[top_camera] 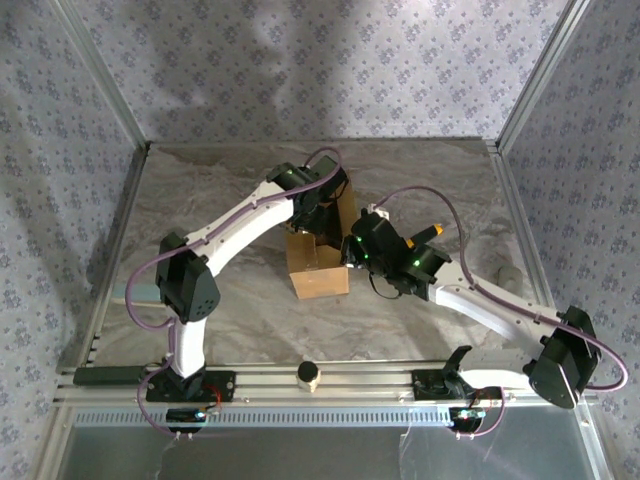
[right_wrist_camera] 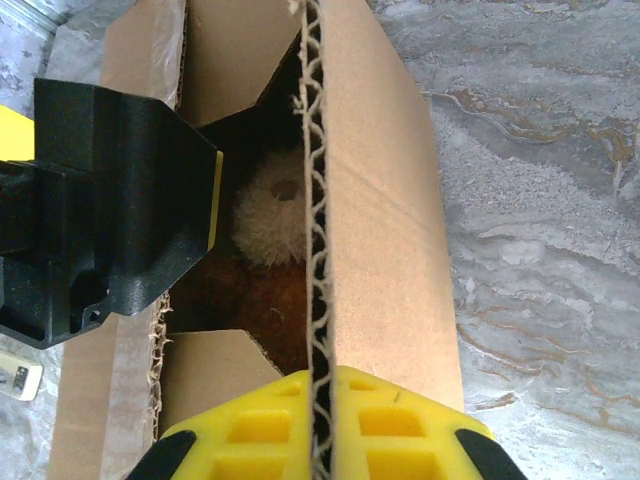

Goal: Unpack the express box

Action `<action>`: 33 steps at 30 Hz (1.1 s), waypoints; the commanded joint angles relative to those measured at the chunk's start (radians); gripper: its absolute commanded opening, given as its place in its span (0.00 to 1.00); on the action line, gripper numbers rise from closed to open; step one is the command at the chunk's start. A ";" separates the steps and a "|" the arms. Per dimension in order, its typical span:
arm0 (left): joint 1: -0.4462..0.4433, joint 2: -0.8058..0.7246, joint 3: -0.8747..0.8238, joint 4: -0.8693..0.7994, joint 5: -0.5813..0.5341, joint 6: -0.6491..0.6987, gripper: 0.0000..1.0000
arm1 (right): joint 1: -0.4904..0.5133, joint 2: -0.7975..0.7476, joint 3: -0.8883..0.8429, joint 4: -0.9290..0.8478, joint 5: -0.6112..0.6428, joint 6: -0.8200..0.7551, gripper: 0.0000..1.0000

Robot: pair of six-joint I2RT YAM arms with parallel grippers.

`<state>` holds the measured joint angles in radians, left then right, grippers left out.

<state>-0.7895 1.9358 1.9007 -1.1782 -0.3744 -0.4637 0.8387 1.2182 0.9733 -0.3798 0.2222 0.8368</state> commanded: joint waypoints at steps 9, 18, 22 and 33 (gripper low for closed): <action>0.029 -0.099 -0.006 -0.068 -0.051 0.022 0.75 | -0.016 -0.049 -0.005 -0.085 0.129 0.058 0.00; 0.047 -0.135 -0.022 -0.073 -0.059 0.026 0.76 | -0.024 -0.052 -0.008 -0.103 0.131 0.073 0.00; 0.067 -0.167 -0.051 -0.065 -0.061 0.026 0.75 | -0.028 -0.052 -0.008 -0.103 0.125 0.070 0.00; 0.141 -0.295 -0.246 0.067 0.022 0.021 0.75 | -0.068 -0.037 0.009 -0.091 0.053 0.038 0.00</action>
<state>-0.6731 1.6741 1.7039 -1.0874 -0.3561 -0.4557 0.7979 1.1927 0.9710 -0.4366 0.2276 0.8795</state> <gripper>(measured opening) 0.751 0.082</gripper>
